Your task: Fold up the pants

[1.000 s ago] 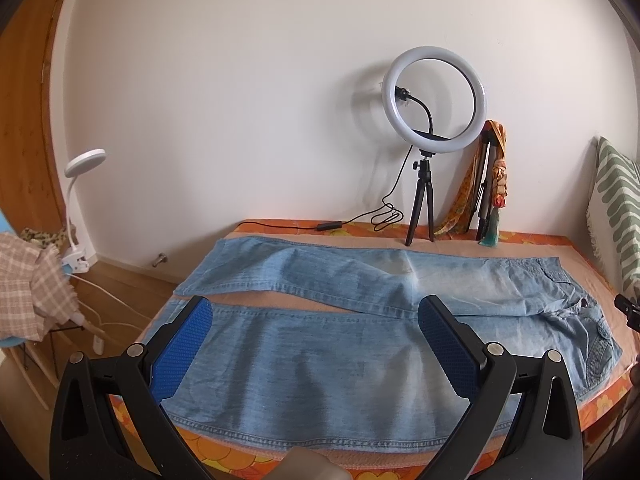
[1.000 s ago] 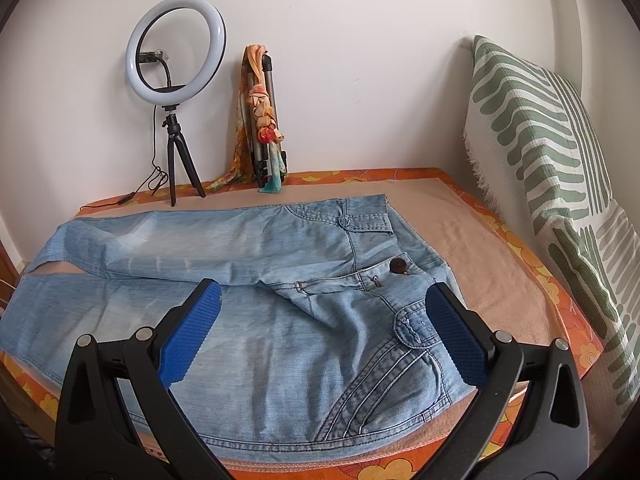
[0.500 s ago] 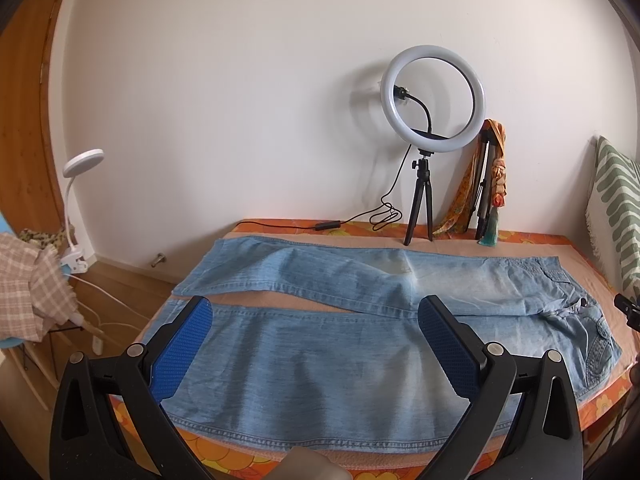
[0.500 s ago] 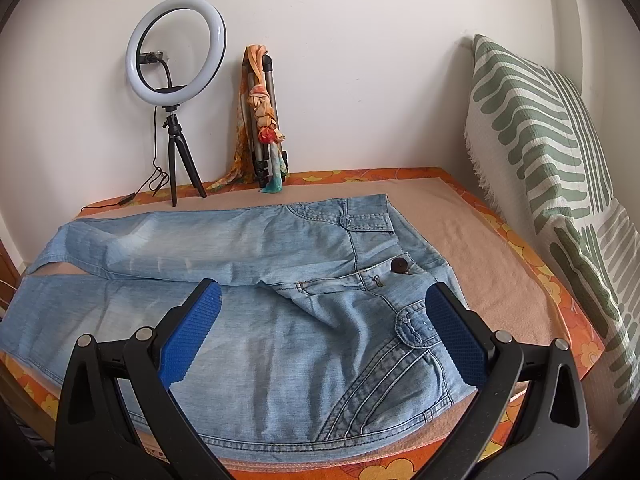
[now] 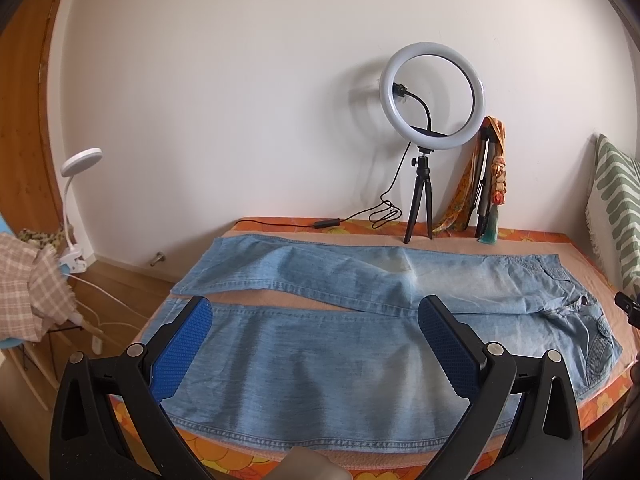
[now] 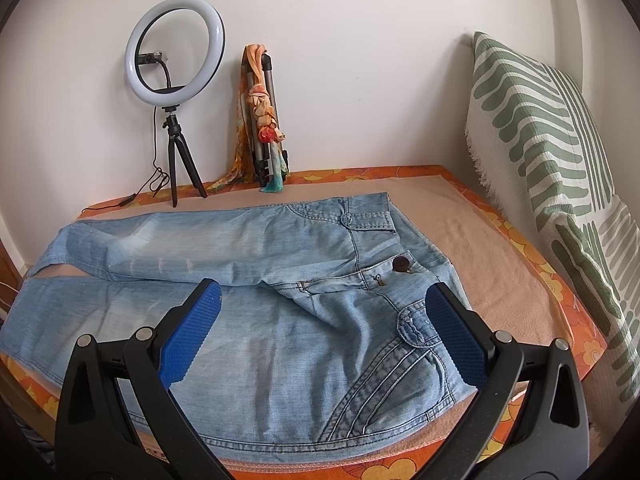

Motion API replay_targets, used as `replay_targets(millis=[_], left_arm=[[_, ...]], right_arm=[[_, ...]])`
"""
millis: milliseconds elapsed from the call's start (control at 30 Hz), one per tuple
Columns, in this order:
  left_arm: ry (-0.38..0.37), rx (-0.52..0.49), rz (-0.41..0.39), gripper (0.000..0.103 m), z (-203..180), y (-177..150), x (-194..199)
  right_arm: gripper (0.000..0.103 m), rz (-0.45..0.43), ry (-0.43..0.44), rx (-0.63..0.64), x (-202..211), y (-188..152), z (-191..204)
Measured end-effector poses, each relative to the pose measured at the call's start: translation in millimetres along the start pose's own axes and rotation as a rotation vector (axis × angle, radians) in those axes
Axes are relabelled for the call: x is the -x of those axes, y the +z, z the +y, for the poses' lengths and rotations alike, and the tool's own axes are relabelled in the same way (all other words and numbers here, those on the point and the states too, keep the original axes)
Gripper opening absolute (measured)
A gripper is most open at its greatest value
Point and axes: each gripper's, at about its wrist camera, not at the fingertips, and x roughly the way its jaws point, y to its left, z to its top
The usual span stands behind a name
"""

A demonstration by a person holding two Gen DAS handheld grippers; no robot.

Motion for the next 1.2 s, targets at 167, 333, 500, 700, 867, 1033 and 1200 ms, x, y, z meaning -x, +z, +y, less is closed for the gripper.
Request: replay_targets(millis=[167,333,500,700,867,1033,1200], left_arm=[[0.0,0.0,0.0,0.102,0,0,0],[0.001,-0.002,0.001,0.102,0,0,-1],[0.005,-0.005,0.008,0.102,1,0,-6],[0.017,-0.003,0.029,0.102,10,2,-16],[0.025,-0.02,0.044,0.102,23,6,-27],[-0.015,-0.013,0.052,0.102,46,11,-38],[-0.006,-0.022,0.075,0.102,72,22,-54]], right_arm=[[0.103,0.002,0.0,-0.003,-1,0,-1],[0.103,0.003,0.001,-0.003,-1,0,1],[0.103,0.002,0.001,-0.003,-2,0,1],[0.103,0.002,0.003,-0.008,-3,0,-1],[0.103,0.008,0.006,0.001,-11,0,11],[0.103,0.021,0.033,0.016,-21,7,17],[0.103,0.037,0.087,0.022,-29,25,25]])
